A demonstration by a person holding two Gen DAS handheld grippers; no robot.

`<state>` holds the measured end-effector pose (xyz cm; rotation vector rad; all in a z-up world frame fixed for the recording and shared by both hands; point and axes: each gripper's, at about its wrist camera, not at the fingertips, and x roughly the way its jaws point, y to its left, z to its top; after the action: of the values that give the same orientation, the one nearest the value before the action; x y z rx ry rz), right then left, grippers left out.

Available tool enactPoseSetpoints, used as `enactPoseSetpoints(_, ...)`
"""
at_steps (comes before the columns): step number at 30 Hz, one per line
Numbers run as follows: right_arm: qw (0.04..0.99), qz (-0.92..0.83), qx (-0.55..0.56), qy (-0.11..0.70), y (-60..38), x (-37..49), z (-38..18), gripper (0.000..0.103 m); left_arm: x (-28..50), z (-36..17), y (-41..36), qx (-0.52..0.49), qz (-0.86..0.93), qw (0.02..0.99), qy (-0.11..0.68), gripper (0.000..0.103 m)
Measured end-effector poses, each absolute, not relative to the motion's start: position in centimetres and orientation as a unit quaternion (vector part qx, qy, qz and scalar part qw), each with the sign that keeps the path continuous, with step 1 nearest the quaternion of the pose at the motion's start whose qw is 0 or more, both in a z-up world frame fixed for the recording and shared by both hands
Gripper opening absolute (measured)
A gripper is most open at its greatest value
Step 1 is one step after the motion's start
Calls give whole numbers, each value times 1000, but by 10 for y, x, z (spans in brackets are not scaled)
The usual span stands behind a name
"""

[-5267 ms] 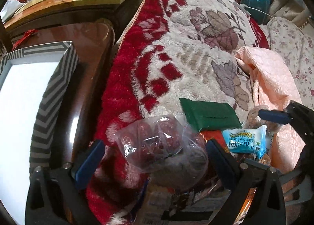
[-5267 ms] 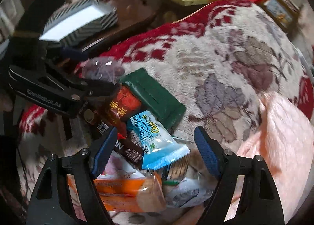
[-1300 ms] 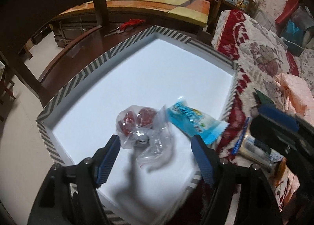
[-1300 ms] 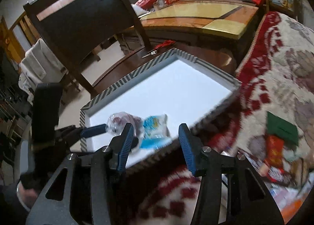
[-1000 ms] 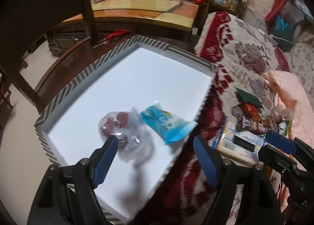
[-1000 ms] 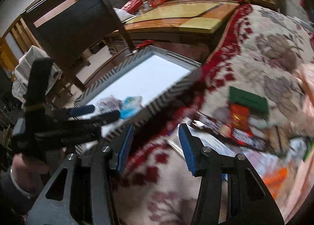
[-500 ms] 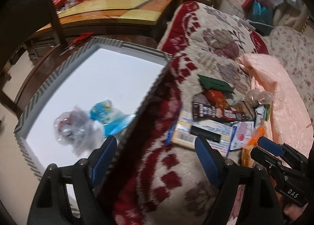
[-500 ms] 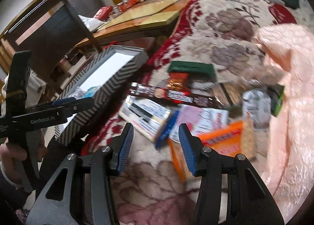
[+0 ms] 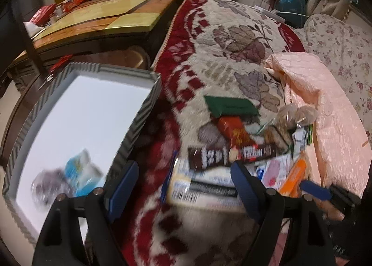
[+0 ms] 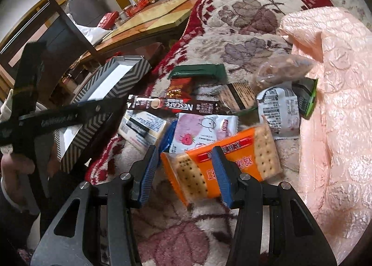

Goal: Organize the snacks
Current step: 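Return both tools to the pile and grasp the Nescafe stick with left tool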

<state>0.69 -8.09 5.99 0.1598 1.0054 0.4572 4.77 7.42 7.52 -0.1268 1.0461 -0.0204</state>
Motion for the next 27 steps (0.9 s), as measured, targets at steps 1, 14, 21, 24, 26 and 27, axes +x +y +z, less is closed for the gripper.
enactPoseSetpoints(1,848,216,78,477,-82,7,59,48,55,74,73,-61,-12,863,501,83)
enactPoseSetpoints(14,844,205,92,487,-95,10,51,48,103,33,47,8,-23,815,579,83)
enactPoseSetpoints(21,845,194,107,486,-106,13,50,48,58,37,24,19,-92,807,583,83)
enactPoseSetpoints(24,844,192,110,488,-108,13,50,48,46,39,12,40,-122,800,586,83)
enactPoseSetpoints(26,844,190,108,490,-108,12,51,48,47,44,10,43,-125,805,579,83)
enactPoseSetpoints(27,844,190,108,490,-109,12,51,48,50,45,11,40,-120,808,576,83)
